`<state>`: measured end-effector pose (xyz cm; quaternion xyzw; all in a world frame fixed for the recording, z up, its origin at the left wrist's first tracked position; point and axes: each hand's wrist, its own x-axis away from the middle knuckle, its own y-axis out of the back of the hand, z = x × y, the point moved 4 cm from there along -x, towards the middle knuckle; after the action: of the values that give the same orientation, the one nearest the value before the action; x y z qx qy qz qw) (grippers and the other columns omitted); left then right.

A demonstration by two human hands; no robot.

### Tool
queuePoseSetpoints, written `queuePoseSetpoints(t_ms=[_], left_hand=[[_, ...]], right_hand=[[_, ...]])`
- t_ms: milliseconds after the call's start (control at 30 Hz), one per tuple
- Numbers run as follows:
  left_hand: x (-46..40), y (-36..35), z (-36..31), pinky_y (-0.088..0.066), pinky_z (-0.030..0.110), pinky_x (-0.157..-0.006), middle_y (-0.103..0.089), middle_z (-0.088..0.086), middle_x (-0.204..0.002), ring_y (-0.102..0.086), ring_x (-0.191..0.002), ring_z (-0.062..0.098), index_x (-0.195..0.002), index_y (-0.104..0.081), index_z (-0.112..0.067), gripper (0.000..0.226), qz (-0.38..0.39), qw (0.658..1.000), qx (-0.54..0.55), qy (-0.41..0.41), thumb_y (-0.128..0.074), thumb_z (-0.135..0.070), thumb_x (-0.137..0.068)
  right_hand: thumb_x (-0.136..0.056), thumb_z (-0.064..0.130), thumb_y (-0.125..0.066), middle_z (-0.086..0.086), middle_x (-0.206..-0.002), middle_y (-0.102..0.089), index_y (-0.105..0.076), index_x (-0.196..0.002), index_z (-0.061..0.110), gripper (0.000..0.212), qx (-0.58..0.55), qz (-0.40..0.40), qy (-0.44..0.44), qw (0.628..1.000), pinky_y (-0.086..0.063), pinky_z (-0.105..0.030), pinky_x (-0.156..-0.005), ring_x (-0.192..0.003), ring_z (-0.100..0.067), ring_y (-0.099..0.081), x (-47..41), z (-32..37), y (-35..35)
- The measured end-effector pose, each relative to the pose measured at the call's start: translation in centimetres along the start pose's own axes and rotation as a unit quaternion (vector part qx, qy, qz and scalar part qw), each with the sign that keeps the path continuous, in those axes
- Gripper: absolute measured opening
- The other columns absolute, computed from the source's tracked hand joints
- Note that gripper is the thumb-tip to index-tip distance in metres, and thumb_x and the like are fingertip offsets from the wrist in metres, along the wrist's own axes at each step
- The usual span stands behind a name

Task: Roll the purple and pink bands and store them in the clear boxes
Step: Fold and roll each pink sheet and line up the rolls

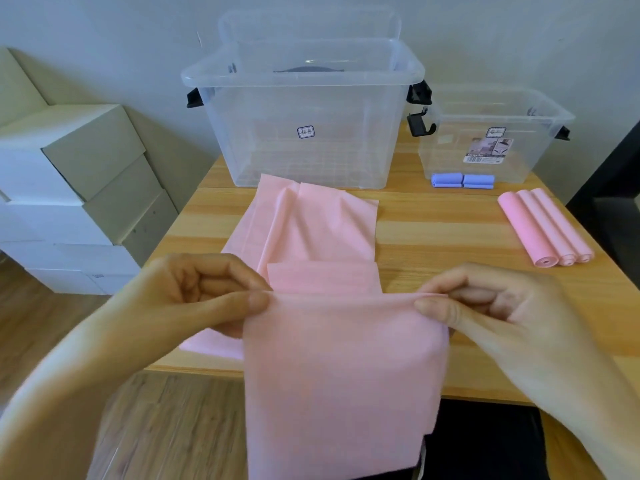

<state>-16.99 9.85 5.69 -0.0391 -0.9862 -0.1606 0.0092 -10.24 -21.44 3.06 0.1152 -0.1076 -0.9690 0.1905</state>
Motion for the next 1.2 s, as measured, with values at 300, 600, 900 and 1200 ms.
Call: queuePoseSetpoints(t_ms=[300, 600, 900, 1200], left_hand=[[-4.5, -0.9, 5.4, -0.056, 0.025, -0.075, -0.073, 0.000, -0.085, -0.072, -0.072, 0.014, -0.084, -0.074, -0.018, 0.007, -0.113, 0.987, -0.072, 0.092, -0.070, -0.017, -0.089], [-6.4, -1.0, 6.2, -0.049, 0.045, -0.093, -0.069, -0.023, -0.085, -0.065, -0.074, -0.001, -0.076, -0.067, -0.038, 0.014, -0.166, 0.965, -0.184, 0.088, -0.067, -0.033, -0.089], [-7.5, -1.0, 6.1, -0.052, 0.054, -0.088, -0.072, -0.013, -0.078, -0.066, -0.074, 0.011, -0.079, -0.072, -0.036, 0.010, -0.184, 0.965, -0.161, 0.093, -0.072, -0.032, -0.088], [-6.9, -0.8, 4.9, -0.056, 0.015, -0.069, -0.072, 0.004, -0.078, -0.069, -0.074, 0.009, -0.089, -0.078, -0.017, 0.007, -0.243, 0.969, 0.020, 0.047, -0.075, -0.012, -0.085]], right_hand=[[-0.084, 0.019, -0.076, 0.007, -0.077, -0.075, -0.076, -0.079, 0.021, 0.005, 0.076, -0.005, -0.053, 0.996, -0.048, -0.019, -0.073, -0.076, -0.007, -0.070, -5.5, -3.1, -4.5], [-0.084, 0.017, -0.077, 0.004, -0.085, -0.064, -0.075, -0.079, 0.021, 0.006, 0.195, -0.050, -0.051, 0.978, -0.038, -0.008, -0.065, -0.076, 0.000, -0.056, -8.4, -5.1, -5.2], [-0.087, 0.018, -0.075, 0.012, -0.069, -0.069, -0.077, -0.078, 0.018, 0.009, 0.139, -0.041, -0.082, 0.986, -0.039, -0.007, -0.060, -0.062, 0.007, -0.056, -9.3, -5.0, -5.1], [-0.086, 0.015, -0.075, 0.003, -0.082, -0.076, -0.079, -0.087, 0.018, 0.005, -0.053, -0.054, -0.185, 0.980, -0.046, -0.017, -0.052, -0.068, -0.001, -0.064, -8.6, -5.4, -4.5]])
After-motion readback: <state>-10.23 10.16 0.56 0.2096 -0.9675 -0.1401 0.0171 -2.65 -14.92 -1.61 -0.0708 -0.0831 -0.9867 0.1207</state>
